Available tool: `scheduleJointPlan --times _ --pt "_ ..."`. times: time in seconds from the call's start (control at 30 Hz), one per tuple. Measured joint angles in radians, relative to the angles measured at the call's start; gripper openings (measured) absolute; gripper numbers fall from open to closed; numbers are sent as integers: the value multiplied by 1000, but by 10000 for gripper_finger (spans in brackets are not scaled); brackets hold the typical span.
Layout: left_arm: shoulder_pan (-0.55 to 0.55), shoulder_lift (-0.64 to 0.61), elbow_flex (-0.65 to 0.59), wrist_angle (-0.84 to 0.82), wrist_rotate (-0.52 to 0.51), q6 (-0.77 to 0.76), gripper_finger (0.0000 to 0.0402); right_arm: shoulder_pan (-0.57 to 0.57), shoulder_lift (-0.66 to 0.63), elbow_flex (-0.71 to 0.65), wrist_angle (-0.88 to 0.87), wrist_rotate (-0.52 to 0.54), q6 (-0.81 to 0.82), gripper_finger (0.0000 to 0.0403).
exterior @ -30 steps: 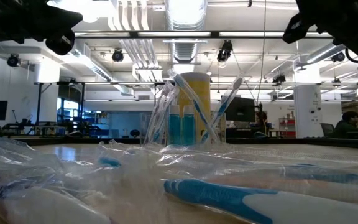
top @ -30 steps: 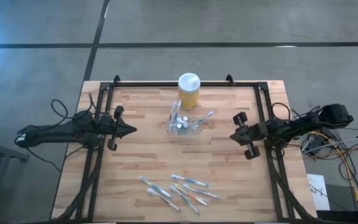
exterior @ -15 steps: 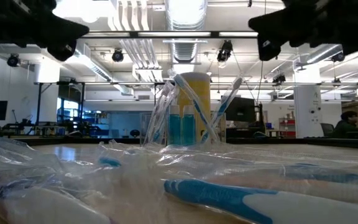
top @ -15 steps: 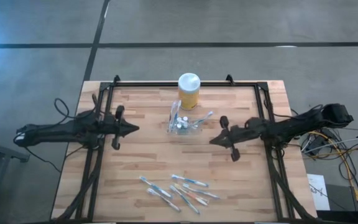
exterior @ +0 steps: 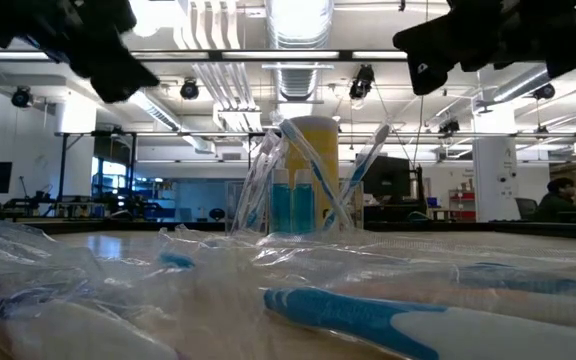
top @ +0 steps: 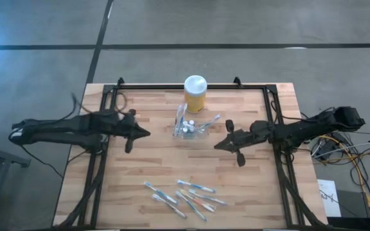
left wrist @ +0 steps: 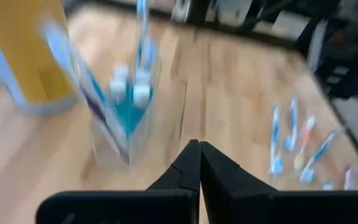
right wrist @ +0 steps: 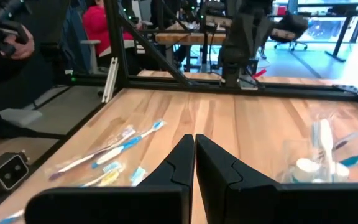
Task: Pick & Place toothbrushing station
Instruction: Put the blue toothbrush into the transparent organizer
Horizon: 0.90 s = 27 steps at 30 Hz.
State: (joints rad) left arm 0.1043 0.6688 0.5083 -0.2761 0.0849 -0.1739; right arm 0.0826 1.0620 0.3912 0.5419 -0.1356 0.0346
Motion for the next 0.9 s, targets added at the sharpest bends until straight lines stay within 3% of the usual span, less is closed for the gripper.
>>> scheduleJointPlan --times 0.13,0.4,0.5,0.9 --pt "0 39 -17 33 0 -16 4 2 0 -11 15 0 21 13" --pt "-17 22 -246 754 109 22 3 26 0 -58 124 2 18 13" --pt "-16 36 -337 940 111 63 3 31 0 -68 138 4 18 13" --pt "-15 41 -499 1217 105 204 2 31 -1 -7 145 8 18 12"
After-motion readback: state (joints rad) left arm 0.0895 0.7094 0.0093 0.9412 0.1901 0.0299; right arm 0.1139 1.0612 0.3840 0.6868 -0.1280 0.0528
